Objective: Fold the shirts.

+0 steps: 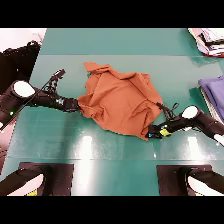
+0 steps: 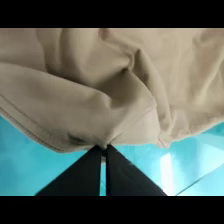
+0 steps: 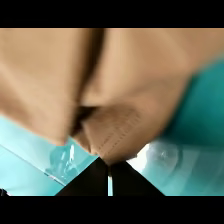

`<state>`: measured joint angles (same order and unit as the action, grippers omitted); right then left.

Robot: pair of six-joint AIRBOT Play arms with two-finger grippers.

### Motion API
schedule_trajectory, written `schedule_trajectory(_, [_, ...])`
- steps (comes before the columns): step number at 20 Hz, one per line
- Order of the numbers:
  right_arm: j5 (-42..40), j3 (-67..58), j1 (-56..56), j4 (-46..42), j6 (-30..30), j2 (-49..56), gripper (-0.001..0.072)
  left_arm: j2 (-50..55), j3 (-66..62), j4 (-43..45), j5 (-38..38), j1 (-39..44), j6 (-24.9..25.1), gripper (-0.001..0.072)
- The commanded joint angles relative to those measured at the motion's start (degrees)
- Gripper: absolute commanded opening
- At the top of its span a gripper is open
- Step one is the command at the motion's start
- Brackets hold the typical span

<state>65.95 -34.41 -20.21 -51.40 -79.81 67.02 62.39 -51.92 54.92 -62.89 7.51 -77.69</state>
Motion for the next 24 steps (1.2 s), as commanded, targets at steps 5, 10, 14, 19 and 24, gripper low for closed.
schedule_trajectory(5, [0.3, -15.5, 6.5, 0.3, 1.3, -12.3, 0.0018, -9.2, -16.3, 12.9, -3.9, 0.0, -4.9, 0.0022])
schedule_trajectory(10, [0.0, -38.5, 20.6, 0.3, 3.8, -21.7, 0.0018, -14.7, -40.1, 18.4, -4.0, 0.0, -4.9, 0.0023])
schedule_trajectory(14, [0.0, -56.0, 31.8, 0.3, 5.9, -24.8, 0.0018, -14.7, -59.1, 18.4, -2.4, 0.0, -4.9, 0.0022])
schedule_trajectory(19, [1.1, -70.9, 46.2, 0.4, 5.9, -25.8, 0.0018, -14.7, -72.2, 18.4, -0.4, 0.0, -5.5, 0.0021])
schedule_trajectory(24, [12.4, -83.8, 50.9, 0.5, 2.8, -17.4, 0.0017, -14.6, -68.6, 20.7, -2.5, 0.0, -5.9, 0.0021])
